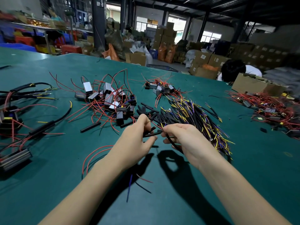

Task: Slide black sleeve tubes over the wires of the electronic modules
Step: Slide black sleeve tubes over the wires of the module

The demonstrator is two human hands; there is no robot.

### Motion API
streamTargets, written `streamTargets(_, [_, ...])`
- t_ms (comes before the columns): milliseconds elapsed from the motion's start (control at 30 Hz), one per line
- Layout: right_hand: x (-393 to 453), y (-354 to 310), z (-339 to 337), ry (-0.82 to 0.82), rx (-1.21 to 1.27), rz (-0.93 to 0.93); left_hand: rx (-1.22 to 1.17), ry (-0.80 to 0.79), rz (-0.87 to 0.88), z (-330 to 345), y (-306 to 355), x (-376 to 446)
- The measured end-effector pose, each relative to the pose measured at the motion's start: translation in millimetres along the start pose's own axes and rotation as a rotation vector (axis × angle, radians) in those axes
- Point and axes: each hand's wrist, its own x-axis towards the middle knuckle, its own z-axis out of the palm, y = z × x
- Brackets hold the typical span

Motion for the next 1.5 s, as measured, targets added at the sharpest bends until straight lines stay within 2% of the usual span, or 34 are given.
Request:
streamTargets(200, [-5, 7, 3, 0.023, -0.033, 0.003, 0.047, 0.078, -0.073, 2, -4, 1])
streamTargets(433, [0, 9, 7, 0.062, 0.022, 0.089, 0.03, 0.086, 0.01, 1, -1, 1])
streamTargets(567, [0, 10, 8, 0.096, 0.003, -0.01, -0.028, 0.051, 0.004, -4, 1, 2])
streamTargets(767, [-5, 13, 5, 0.079, -0.044, -0.146, -0.255, -0.067, -0.043, -9, 4, 3])
streamTargets(1167, [-9, 14, 7, 0.077, 0.04, -0.172, -0.173, -0.062, -0.014, -11, -1, 1])
streamTargets(1333, [-9, 13, 10, 0.081, 0.053, -0.192, -0.185, -0.013, -0.111, -11, -6, 2])
streamTargets(1500, [-8, 8, 14, 0.085, 0.05, -0.219, -0.164, -0.011, -0.135, -11, -6, 3])
